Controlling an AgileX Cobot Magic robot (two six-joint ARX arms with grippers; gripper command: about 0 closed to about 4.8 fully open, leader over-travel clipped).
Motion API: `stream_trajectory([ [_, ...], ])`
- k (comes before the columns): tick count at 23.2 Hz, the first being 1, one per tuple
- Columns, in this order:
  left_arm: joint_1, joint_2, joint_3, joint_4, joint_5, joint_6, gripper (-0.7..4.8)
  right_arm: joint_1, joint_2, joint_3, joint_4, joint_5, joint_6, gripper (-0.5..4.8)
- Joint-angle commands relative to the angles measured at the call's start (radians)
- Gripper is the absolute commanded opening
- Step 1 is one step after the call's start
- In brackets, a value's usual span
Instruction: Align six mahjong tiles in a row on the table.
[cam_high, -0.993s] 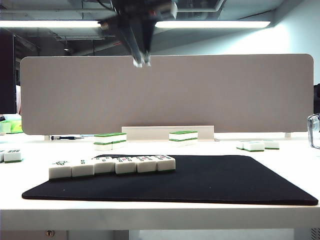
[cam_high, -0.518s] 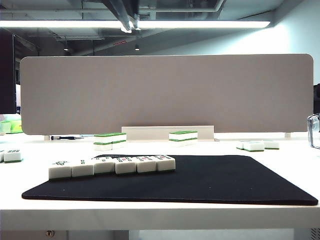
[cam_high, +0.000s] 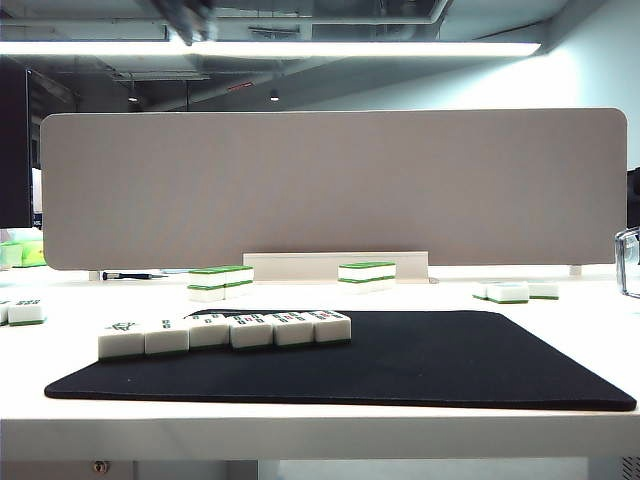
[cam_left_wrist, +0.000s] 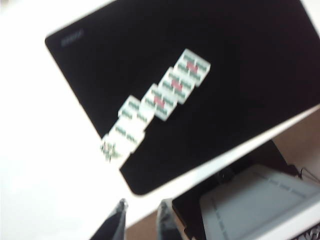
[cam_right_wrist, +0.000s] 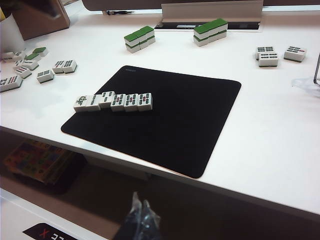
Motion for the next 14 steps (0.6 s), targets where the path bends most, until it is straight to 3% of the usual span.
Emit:
stream_trajectory([
  [1,0.0,-0.083,-0.116,-0.01,0.002,-0.02,0.79,0.002,-0.012,0.003,0.011,-0.004,-0.002,-0.01],
  [8,0.0,-0.294,-0.44,-0.01,0.004,-0.021,0.79,0.002,-0.012,0.003,0.012,-0.001,-0.003,-0.01],
  [14,0.0,-0.394,-0.543,-0.01,0.004,-0.018,0.79,0.002,-0.012,0.003,0.012,-0.001,-0.003,-0.01],
])
